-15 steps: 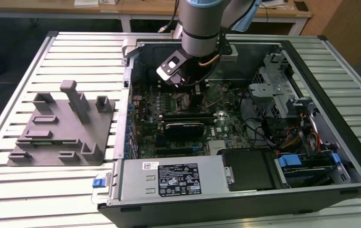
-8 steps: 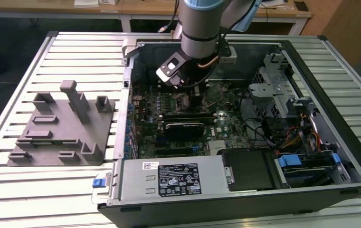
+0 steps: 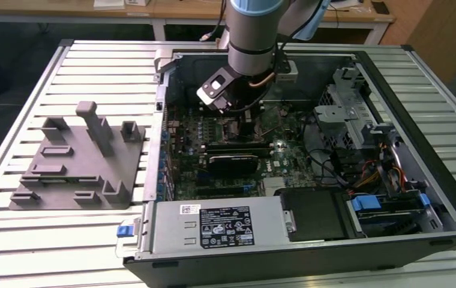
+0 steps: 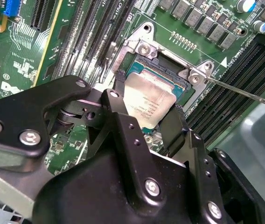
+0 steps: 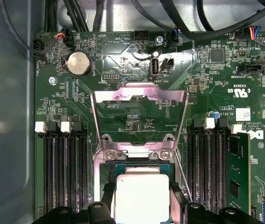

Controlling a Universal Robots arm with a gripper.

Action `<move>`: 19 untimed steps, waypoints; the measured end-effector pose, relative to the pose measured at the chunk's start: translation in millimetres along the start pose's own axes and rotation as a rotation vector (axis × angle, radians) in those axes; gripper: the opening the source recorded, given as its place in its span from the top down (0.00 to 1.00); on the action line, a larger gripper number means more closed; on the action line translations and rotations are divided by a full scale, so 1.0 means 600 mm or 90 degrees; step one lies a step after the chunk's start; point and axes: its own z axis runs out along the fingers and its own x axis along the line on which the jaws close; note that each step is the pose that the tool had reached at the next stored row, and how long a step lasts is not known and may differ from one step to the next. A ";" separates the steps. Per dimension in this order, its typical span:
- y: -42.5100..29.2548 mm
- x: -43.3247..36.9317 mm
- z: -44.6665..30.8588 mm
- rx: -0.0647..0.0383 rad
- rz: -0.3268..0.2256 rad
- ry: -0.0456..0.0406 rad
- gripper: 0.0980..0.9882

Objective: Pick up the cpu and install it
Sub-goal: 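Place the cpu into insertion slot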

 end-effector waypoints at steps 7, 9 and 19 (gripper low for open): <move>0.000 0.001 0.001 0.000 0.000 0.0003 0.50; -0.001 0.002 0.001 0.000 0.000 0.0002 0.50; -0.002 0.002 0.003 0.000 -0.016 0.0002 0.50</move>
